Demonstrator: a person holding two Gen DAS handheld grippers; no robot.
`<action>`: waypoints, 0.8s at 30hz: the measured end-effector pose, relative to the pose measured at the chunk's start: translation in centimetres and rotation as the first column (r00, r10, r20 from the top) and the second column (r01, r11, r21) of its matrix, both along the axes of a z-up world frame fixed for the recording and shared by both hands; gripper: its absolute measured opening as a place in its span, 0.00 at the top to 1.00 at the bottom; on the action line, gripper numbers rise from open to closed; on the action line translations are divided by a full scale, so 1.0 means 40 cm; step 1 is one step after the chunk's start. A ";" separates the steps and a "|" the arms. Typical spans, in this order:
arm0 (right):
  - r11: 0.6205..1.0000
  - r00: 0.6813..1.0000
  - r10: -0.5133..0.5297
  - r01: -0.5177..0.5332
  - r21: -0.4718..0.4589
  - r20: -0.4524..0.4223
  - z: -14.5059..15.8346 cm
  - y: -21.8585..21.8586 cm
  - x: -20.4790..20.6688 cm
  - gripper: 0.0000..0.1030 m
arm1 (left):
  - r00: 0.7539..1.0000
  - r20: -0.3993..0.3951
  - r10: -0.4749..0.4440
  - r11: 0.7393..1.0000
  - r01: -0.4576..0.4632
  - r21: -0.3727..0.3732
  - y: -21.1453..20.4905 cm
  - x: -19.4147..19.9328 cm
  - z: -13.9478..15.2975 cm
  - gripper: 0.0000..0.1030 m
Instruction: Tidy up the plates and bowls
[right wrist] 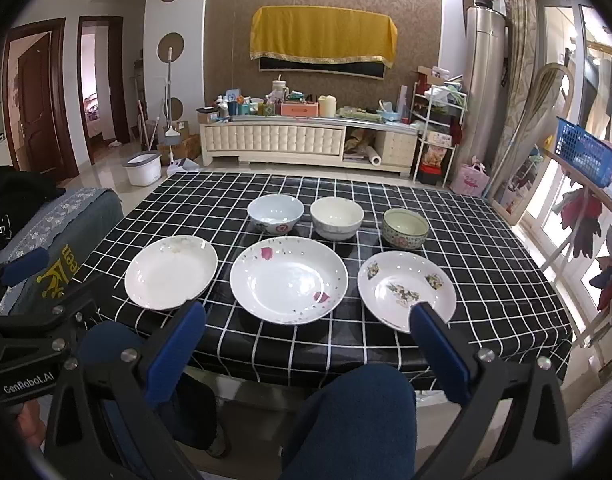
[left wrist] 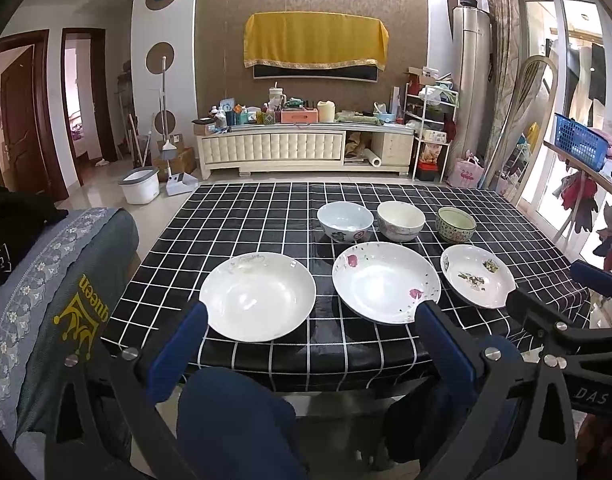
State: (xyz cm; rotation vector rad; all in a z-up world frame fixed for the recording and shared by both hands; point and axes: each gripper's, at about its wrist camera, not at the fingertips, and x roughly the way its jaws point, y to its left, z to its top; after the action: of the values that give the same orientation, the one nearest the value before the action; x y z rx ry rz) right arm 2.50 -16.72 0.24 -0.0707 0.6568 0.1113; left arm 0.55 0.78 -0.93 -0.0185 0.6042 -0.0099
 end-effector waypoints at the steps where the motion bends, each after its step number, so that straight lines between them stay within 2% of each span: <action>1: 1.000 1.000 0.001 -0.001 -0.001 -0.001 0.000 0.000 -0.001 0.00 | 1.000 0.000 0.000 1.000 0.000 0.000 0.000 0.001 0.000 0.00; 24: 1.000 1.000 0.005 -0.005 -0.006 -0.012 -0.007 0.005 -0.008 0.00 | 1.000 -0.004 0.002 1.000 -0.002 0.000 0.003 -0.002 0.001 0.00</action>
State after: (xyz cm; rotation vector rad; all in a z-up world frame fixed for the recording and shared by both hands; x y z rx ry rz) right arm 2.17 -16.52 -0.05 -0.0773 0.6692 0.1148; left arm 0.46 0.89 -0.88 -0.0195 0.6080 -0.0083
